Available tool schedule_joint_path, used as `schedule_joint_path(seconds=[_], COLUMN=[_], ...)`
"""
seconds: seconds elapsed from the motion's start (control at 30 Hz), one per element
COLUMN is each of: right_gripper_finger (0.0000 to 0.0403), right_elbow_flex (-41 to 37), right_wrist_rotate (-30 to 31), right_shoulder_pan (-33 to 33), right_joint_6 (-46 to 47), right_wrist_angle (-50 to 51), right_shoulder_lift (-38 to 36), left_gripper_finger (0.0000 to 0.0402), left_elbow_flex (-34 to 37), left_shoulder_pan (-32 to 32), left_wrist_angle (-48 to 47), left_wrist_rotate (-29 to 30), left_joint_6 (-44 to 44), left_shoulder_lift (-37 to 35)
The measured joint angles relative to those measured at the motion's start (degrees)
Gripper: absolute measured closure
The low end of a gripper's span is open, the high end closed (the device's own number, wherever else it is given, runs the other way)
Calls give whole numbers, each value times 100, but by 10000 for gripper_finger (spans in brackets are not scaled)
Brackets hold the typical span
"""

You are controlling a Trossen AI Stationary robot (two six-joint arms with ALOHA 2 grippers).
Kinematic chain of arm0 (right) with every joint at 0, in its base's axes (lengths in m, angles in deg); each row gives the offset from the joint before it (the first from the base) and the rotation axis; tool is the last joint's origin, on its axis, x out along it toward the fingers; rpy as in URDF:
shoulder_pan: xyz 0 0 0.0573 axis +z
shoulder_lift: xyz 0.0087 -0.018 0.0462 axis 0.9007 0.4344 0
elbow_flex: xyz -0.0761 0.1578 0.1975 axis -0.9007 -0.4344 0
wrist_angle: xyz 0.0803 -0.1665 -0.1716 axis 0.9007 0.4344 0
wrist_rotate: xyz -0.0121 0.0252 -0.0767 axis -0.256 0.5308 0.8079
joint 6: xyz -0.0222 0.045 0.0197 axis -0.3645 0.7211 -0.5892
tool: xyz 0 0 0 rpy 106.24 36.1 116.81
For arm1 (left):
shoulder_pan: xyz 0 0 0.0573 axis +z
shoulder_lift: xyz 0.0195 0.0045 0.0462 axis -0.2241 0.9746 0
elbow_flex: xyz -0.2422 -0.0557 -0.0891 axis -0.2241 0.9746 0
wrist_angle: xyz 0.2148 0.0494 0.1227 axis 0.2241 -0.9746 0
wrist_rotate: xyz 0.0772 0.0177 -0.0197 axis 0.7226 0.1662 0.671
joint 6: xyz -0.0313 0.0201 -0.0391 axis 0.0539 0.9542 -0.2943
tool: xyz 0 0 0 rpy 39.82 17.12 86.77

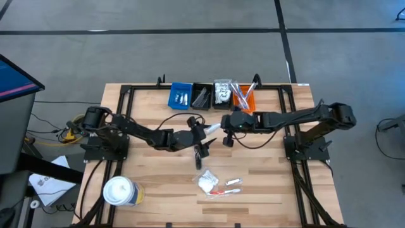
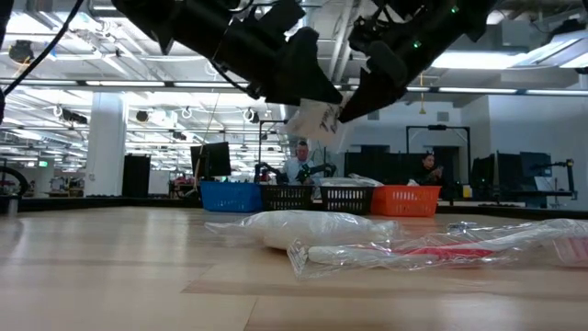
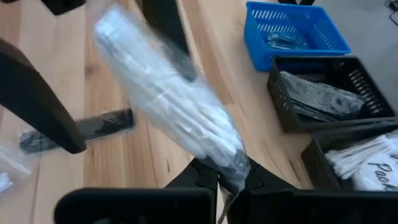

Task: Pick & Place Travel size toiletries
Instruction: Put the white vanity pack into the right black bin

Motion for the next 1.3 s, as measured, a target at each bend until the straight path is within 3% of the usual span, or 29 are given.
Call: schedule_joint_path(seconds=[0.27,0.4,0.97,1.3], right_gripper_finger=[403,403,396,324], right_elbow_flex=[0,0,0,2], right_wrist_rotate=[-11,-13,-55,-39], right_shoulder_pan=[-2,42,168,350], right_joint_6=[-131,-167,-774,-1176], right_wrist_angle=[-102,-158,-124,117], right_shoulder_lift=[72,59,57,-248], left_gripper_finger=[117,139,373,363], left_elbow_flex=[-1,0,3,7], left_shoulder_pan=[2,1,20,15], left_wrist_angle=[-84,-203,-348,-650], left_wrist_rotate=[75,75,109,-207], left_joint_6=[-24,-38,-530,-1113], left_shoulder_lift=[-74,-74,-74,-302])
